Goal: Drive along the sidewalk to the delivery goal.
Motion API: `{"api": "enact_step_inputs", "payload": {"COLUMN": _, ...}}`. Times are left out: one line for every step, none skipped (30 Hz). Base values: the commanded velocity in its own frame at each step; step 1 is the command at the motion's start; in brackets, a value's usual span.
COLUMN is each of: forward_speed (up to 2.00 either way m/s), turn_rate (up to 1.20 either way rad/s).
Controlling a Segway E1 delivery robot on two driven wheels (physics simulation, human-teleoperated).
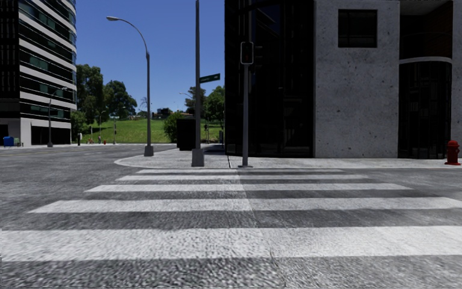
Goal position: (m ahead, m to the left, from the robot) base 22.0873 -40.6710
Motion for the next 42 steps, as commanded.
{"api": "enact_step_inputs", "payload": {"forward_speed": 1.55, "turn_rate": 0.0}}
{"api": "enact_step_inputs", "payload": {"forward_speed": 1.55, "turn_rate": 0.0}}
{"api": "enact_step_inputs", "payload": {"forward_speed": 1.55, "turn_rate": 0.0}}
{"api": "enact_step_inputs", "payload": {"forward_speed": 1.55, "turn_rate": 0.0}}
{"api": "enact_step_inputs", "payload": {"forward_speed": 1.55, "turn_rate": 0.0}}
{"api": "enact_step_inputs", "payload": {"forward_speed": 1.55, "turn_rate": 0.0}}
{"api": "enact_step_inputs", "payload": {"forward_speed": 1.55, "turn_rate": 0.0}}
{"api": "enact_step_inputs", "payload": {"forward_speed": 1.55, "turn_rate": 0.0}}
{"api": "enact_step_inputs", "payload": {"forward_speed": 1.55, "turn_rate": -0.06}}
{"api": "enact_step_inputs", "payload": {"forward_speed": 1.55, "turn_rate": -0.18}}
{"api": "enact_step_inputs", "payload": {"forward_speed": 1.55, "turn_rate": -0.25}}
{"api": "enact_step_inputs", "payload": {"forward_speed": 1.55, "turn_rate": -0.26}}
{"api": "enact_step_inputs", "payload": {"forward_speed": 1.55, "turn_rate": -0.27}}
{"api": "enact_step_inputs", "payload": {"forward_speed": 1.55, "turn_rate": -0.27}}
{"api": "enact_step_inputs", "payload": {"forward_speed": 1.55, "turn_rate": -0.27}}
{"api": "enact_step_inputs", "payload": {"forward_speed": 1.55, "turn_rate": -0.27}}
{"api": "enact_step_inputs", "payload": {"forward_speed": 1.55, "turn_rate": -0.27}}
{"api": "enact_step_inputs", "payload": {"forward_speed": 1.55, "turn_rate": -0.27}}
{"api": "enact_step_inputs", "payload": {"forward_speed": 1.55, "turn_rate": -0.27}}
{"api": "enact_step_inputs", "payload": {"forward_speed": 1.55, "turn_rate": -0.32}}
{"api": "enact_step_inputs", "payload": {"forward_speed": 1.55, "turn_rate": -0.32}}
{"api": "enact_step_inputs", "payload": {"forward_speed": 1.55, "turn_rate": -0.35}}
{"api": "enact_step_inputs", "payload": {"forward_speed": 1.55, "turn_rate": -0.36}}
{"api": "enact_step_inputs", "payload": {"forward_speed": 1.55, "turn_rate": -0.37}}
{"api": "enact_step_inputs", "payload": {"forward_speed": 1.66, "turn_rate": -0.37}}
{"api": "enact_step_inputs", "payload": {"forward_speed": 2.0, "turn_rate": -0.37}}
{"api": "enact_step_inputs", "payload": {"forward_speed": 2.0, "turn_rate": -0.37}}
{"api": "enact_step_inputs", "payload": {"forward_speed": 2.0, "turn_rate": -0.37}}
{"api": "enact_step_inputs", "payload": {"forward_speed": 2.0, "turn_rate": -0.38}}
{"api": "enact_step_inputs", "payload": {"forward_speed": 2.0, "turn_rate": -0.4}}
{"api": "enact_step_inputs", "payload": {"forward_speed": 2.0, "turn_rate": -0.4}}
{"api": "enact_step_inputs", "payload": {"forward_speed": 2.0, "turn_rate": -0.41}}
{"api": "enact_step_inputs", "payload": {"forward_speed": 2.0, "turn_rate": -0.41}}
{"api": "enact_step_inputs", "payload": {"forward_speed": 2.0, "turn_rate": -0.42}}
{"api": "enact_step_inputs", "payload": {"forward_speed": 2.0, "turn_rate": -0.43}}
{"api": "enact_step_inputs", "payload": {"forward_speed": 2.0, "turn_rate": -0.44}}
{"api": "enact_step_inputs", "payload": {"forward_speed": 2.0, "turn_rate": -0.45}}
{"api": "enact_step_inputs", "payload": {"forward_speed": 2.0, "turn_rate": -0.46}}
{"api": "enact_step_inputs", "payload": {"forward_speed": 2.0, "turn_rate": -0.47}}
{"api": "enact_step_inputs", "payload": {"forward_speed": 2.0, "turn_rate": -0.47}}
{"api": "enact_step_inputs", "payload": {"forward_speed": 2.0, "turn_rate": -0.47}}
{"api": "enact_step_inputs", "payload": {"forward_speed": 2.0, "turn_rate": -0.47}}
